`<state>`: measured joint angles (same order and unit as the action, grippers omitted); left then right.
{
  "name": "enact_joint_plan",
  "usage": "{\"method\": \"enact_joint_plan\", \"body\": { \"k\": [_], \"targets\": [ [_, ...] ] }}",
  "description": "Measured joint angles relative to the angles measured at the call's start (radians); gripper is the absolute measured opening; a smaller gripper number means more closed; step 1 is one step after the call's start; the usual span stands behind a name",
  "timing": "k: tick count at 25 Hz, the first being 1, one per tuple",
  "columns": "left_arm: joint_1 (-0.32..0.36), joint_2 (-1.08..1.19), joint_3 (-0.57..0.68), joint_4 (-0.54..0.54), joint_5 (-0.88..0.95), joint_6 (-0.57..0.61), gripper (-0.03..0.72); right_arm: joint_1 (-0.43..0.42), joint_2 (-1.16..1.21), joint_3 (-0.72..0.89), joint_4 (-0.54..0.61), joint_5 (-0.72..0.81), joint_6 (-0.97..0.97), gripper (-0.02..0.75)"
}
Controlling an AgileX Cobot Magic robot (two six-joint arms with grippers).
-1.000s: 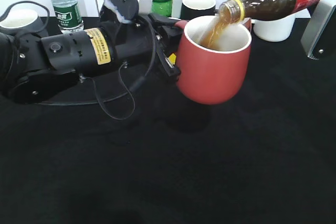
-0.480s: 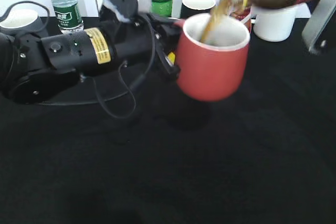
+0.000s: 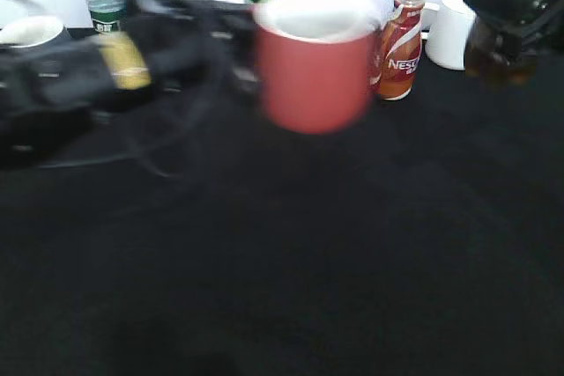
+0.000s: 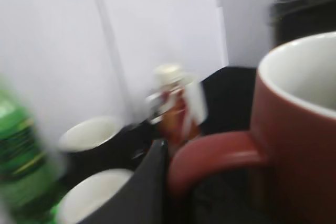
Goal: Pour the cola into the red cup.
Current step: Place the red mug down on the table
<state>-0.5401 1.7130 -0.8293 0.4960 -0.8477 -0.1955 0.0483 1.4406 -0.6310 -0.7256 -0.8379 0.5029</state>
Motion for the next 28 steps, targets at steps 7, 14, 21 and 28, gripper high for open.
{"method": "enact_joint_plan", "body": {
  "k": [7,14,21,28],
  "targets": [
    [0.289,-0.078,0.179,-0.07,-0.017,0.06,0.041,0.0,0.0,0.0,0.0,0.021,0.035,0.393],
    [0.319,0.143,0.196,-0.34,-0.26,0.222,0.041,0.0,0.0,0.0,0.0,0.021,0.035,0.393],
    [0.339,0.361,0.064,-0.358,-0.284,0.295,0.041,0.0,0.0,0.0,0.0,0.023,0.035,0.393],
    [0.339,0.434,0.016,-0.36,-0.335,0.283,0.099,0.0,0.0,0.0,0.0,0.023,0.051,0.393]
  ]
}}
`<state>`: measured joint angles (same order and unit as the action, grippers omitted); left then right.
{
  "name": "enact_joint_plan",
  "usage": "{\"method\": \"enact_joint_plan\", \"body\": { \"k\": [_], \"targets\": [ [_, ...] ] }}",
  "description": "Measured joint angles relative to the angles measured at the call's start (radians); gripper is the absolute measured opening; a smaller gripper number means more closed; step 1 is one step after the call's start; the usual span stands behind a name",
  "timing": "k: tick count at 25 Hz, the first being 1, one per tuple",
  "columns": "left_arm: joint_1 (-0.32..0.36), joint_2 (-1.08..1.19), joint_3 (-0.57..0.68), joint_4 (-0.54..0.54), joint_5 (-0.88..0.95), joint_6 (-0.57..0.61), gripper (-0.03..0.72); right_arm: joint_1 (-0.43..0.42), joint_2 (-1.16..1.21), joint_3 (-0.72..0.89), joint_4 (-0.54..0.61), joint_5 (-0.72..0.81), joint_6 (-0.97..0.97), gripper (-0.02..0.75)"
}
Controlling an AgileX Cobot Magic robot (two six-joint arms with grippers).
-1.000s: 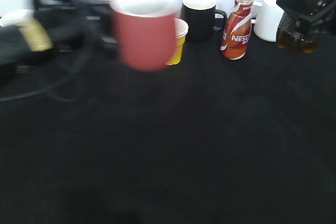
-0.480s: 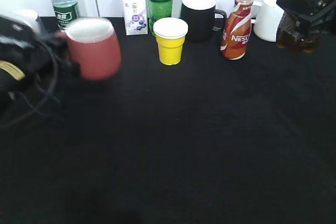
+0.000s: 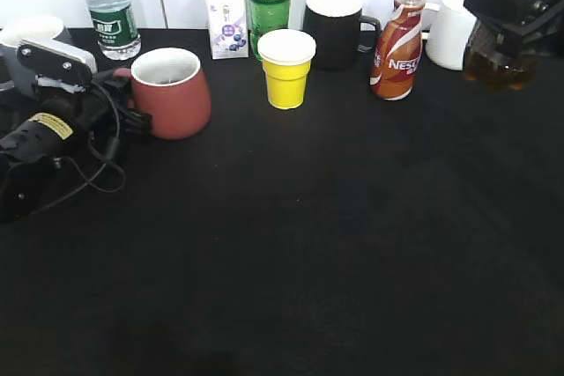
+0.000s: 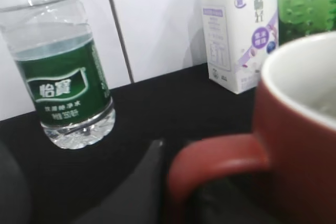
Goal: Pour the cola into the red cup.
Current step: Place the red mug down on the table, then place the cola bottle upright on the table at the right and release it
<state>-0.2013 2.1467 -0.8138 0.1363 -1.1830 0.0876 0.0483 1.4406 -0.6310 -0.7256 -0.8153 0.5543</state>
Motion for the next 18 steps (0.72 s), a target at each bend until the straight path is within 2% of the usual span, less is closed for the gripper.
{"method": "enact_joint_plan", "body": {
  "k": [2,4,9,12,15,18],
  "targets": [
    [0.0,0.0,0.027,-0.005,-0.023,-0.006,0.236,0.0,0.0,0.0,0.0,0.0,0.001,0.393],
    [0.0,-0.027,0.078,-0.007,-0.023,-0.007,0.275,0.0,0.0,0.0,0.0,0.0,0.002,0.393],
    [0.0,-0.169,0.243,-0.027,-0.024,-0.007,0.281,0.0,0.002,0.0,0.007,0.0,0.003,0.393],
    [-0.006,-0.318,0.357,-0.02,0.023,-0.017,0.281,0.0,0.077,-0.001,0.073,-0.031,-0.017,0.393],
    [-0.071,-0.498,0.38,0.038,0.188,-0.026,0.281,0.0,0.26,-0.001,0.179,-0.191,-0.203,0.393],
    [-0.081,-0.578,0.38,0.057,0.236,-0.027,0.281,0.0,0.414,-0.002,0.334,-0.344,-0.417,0.393]
  ]
}}
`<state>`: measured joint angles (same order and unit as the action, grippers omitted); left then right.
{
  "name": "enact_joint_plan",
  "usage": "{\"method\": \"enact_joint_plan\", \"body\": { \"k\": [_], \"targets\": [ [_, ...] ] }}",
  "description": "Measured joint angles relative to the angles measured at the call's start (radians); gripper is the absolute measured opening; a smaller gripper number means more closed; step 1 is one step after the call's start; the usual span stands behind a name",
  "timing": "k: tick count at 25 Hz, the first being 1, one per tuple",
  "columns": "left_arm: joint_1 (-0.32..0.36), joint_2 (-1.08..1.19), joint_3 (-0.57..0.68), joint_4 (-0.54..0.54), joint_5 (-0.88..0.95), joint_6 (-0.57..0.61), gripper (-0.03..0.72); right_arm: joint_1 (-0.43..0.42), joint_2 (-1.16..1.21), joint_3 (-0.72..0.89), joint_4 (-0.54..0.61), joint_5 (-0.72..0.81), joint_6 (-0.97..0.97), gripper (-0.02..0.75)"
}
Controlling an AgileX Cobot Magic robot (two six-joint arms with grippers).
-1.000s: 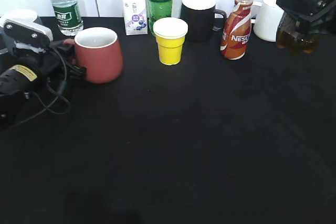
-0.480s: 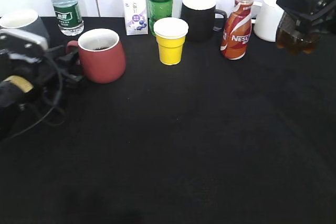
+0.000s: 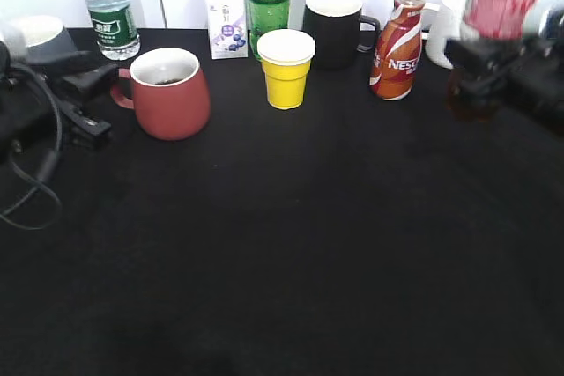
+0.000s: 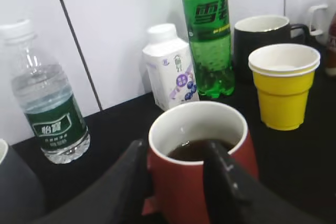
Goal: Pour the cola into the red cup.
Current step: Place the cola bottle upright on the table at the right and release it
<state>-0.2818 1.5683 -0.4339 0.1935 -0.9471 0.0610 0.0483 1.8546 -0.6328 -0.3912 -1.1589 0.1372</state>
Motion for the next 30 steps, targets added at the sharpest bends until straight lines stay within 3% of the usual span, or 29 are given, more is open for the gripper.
{"method": "enact_joint_plan", "body": {
  "k": [2,11,13,15,16,24,26,30],
  "targets": [
    [0.0,-0.001,0.0,0.002,0.004,-0.001,0.281,0.0,0.093,-0.019,0.05,-0.012,-0.032,0.393],
    [0.0,-0.001,0.0,0.015,-0.012,-0.003,0.281,0.0,0.195,-0.074,0.063,-0.078,-0.041,0.393],
    [0.0,-0.001,0.0,0.022,-0.012,-0.003,0.281,0.0,0.196,-0.074,0.067,-0.079,-0.041,0.463],
    [0.0,-0.001,0.0,0.025,-0.012,-0.003,0.281,0.0,0.199,-0.074,0.067,-0.063,-0.037,0.643],
    [0.0,-0.001,0.0,0.025,-0.012,-0.003,0.281,0.0,0.199,-0.066,0.067,-0.063,-0.036,0.659],
    [0.0,-0.001,0.0,0.026,-0.009,-0.004,0.281,0.0,0.138,0.126,0.131,-0.059,-0.036,0.662],
    [0.0,-0.001,0.0,0.026,0.072,-0.022,0.281,0.0,0.109,0.213,0.208,-0.056,-0.036,0.662],
    [0.0,-0.081,-0.009,0.026,0.344,-0.122,0.281,0.0,-0.063,0.332,0.219,-0.029,-0.028,0.661]
  ]
}}
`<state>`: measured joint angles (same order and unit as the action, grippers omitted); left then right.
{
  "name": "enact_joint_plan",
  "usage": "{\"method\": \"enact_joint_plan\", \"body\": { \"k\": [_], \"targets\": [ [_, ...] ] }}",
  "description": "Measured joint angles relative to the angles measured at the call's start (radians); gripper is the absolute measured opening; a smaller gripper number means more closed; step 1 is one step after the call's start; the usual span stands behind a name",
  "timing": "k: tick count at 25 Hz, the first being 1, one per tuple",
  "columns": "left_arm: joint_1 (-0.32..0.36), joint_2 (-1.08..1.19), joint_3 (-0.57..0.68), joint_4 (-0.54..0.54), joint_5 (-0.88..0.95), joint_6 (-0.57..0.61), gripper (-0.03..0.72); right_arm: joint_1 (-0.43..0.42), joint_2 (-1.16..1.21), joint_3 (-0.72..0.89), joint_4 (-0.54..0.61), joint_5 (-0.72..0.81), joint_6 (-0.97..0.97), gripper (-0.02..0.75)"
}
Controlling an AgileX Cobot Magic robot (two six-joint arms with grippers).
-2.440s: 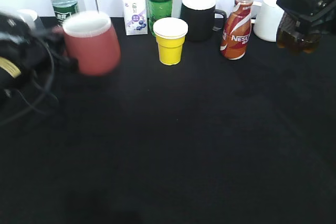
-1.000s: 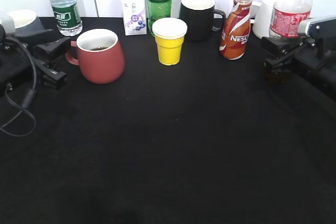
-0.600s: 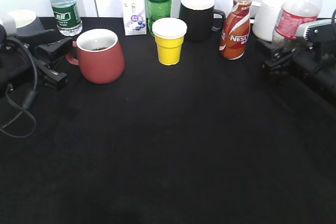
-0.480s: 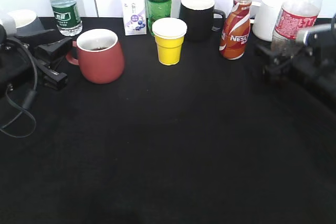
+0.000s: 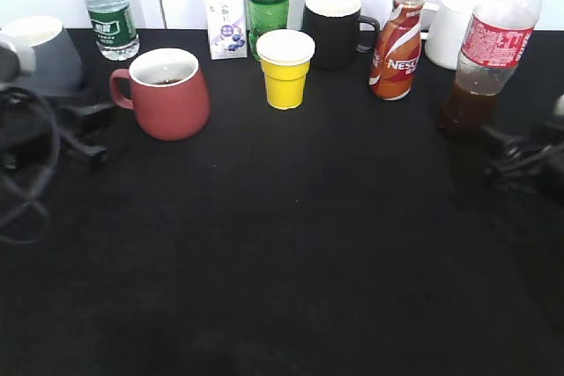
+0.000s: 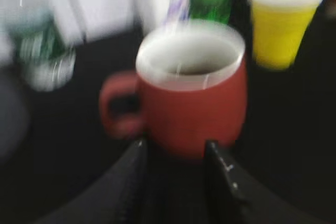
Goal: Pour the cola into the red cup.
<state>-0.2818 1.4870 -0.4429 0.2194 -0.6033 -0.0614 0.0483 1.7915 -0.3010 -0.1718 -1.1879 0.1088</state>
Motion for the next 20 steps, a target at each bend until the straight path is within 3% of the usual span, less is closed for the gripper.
{"method": "enact_joint_plan", "body": {
  "k": [2,4,5,6,9,11,13,16,18,20],
  "targets": [
    [0.0,-0.146,-0.085,-0.028,0.356,-0.027,0.281,0.0,-0.168,-0.028,0.0,0.251,0.047,0.652],
    [0.0,-0.254,-0.172,-0.139,0.642,-0.028,0.281,0.0,-0.289,-0.121,0.0,0.523,0.089,0.634],
    [0.0,-0.315,-0.206,-0.187,0.778,-0.03,0.281,0.0,-0.34,-0.173,0.0,0.682,0.113,0.622],
    [0.0,-0.342,-0.221,-0.206,0.848,-0.03,0.281,0.001,-0.369,-0.195,0.0,0.745,0.124,0.617],
    [0.0,-0.585,-0.266,-0.293,1.215,-0.031,0.281,0.091,-0.619,-0.271,-0.004,1.141,0.142,0.594],
    [0.0,-0.783,-0.271,-0.293,1.351,-0.031,0.281,0.162,-0.756,-0.276,0.004,1.311,0.142,0.593],
    [0.0,-0.935,-0.271,-0.269,1.49,-0.031,0.281,0.249,-1.027,-0.276,0.05,1.607,0.142,0.591],
    [0.0,-1.134,-0.271,-0.203,1.69,-0.031,0.281,0.266,-1.346,-0.276,0.076,1.948,0.143,0.588],
    [0.0,-1.244,-0.249,-0.161,1.714,-0.028,0.281,0.266,-1.522,-0.276,0.078,2.158,0.143,0.587],
    [0.0,-1.333,-0.174,-0.159,1.719,-0.011,0.281,0.266,-1.619,-0.267,0.067,2.264,0.143,0.587]
  ]
}}
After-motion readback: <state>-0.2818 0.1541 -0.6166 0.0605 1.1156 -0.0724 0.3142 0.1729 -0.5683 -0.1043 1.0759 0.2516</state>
